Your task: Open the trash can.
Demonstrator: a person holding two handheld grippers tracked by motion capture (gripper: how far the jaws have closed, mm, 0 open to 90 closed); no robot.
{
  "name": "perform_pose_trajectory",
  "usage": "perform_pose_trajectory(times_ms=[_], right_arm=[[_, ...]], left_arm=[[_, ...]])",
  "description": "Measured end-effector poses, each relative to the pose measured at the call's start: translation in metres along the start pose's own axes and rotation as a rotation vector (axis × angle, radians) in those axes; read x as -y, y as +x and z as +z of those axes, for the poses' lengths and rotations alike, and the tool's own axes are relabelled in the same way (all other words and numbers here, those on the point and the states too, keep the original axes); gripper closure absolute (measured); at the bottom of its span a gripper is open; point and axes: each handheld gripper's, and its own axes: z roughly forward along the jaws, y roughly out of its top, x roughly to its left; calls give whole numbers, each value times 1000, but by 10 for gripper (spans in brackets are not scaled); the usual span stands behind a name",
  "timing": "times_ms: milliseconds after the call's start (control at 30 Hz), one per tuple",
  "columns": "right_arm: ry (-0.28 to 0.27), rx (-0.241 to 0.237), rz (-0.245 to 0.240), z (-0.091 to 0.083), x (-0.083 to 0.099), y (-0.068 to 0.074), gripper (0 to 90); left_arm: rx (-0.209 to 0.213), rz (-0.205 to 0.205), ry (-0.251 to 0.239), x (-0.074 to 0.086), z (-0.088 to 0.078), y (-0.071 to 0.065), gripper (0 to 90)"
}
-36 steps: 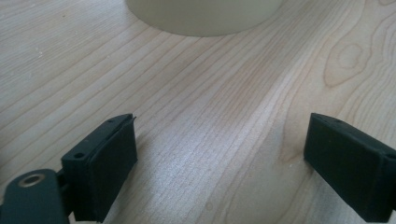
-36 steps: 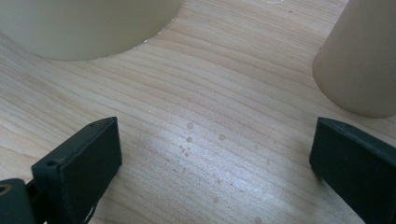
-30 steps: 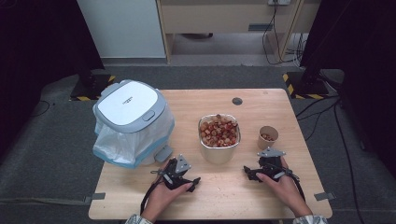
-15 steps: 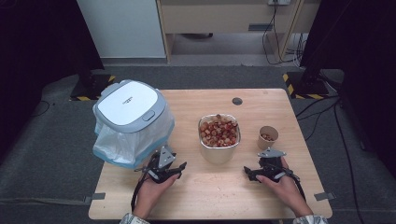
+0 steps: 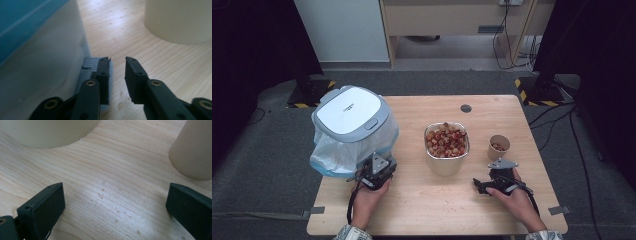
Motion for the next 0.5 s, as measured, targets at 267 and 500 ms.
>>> perform_pose_trajectory(times_ms=[267,500], right_arm=[[0,0,-1,0,0,0,28],[0,-1,2,0,0,0,28]], left_arm=[[-40,-10,16,4,4,8,863],[-70,0,32,7,9,6,867]])
